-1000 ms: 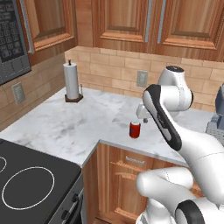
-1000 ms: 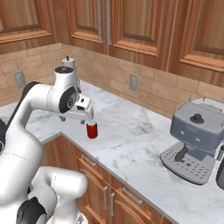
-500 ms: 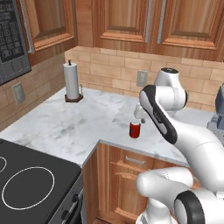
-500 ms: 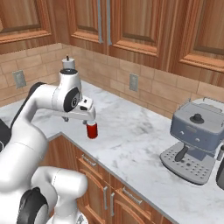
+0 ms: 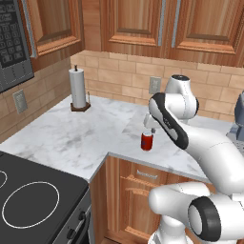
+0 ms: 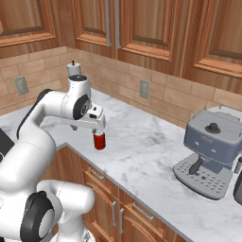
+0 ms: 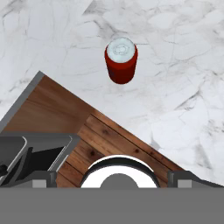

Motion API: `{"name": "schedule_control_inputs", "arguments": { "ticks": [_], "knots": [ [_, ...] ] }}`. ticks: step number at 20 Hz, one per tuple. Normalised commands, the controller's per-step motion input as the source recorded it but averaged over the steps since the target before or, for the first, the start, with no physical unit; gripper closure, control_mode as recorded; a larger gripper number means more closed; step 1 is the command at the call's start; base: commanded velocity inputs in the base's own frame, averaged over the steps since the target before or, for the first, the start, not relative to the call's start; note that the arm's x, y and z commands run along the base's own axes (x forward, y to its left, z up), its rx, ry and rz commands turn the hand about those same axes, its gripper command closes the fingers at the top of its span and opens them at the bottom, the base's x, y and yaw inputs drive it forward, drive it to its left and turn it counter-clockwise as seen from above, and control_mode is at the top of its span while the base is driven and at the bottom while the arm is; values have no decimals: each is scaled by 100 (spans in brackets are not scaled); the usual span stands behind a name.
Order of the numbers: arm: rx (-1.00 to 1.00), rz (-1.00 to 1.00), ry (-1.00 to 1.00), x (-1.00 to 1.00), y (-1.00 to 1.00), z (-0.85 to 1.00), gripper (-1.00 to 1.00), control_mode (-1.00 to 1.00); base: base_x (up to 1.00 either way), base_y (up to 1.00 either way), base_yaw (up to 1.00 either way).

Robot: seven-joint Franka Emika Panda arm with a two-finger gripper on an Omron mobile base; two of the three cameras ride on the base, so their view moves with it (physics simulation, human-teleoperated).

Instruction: Four empty soda cans are scattered around the kitchen. Gather all the cans and cluster them next to the stove for recycling.

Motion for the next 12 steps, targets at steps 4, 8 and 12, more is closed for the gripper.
{"name": "schedule_control_inputs", "arguments": {
  "ticks": [4, 8, 12],
  "knots": [
    [0, 0, 2, 21, 0, -23, -100, -100, 0, 0, 0],
    [0, 0, 3, 25, 0, -23, -100, -100, 0, 0, 0],
    [0, 0, 3, 30, 0, -17, -100, -100, 0, 0, 0]
  ]
}}
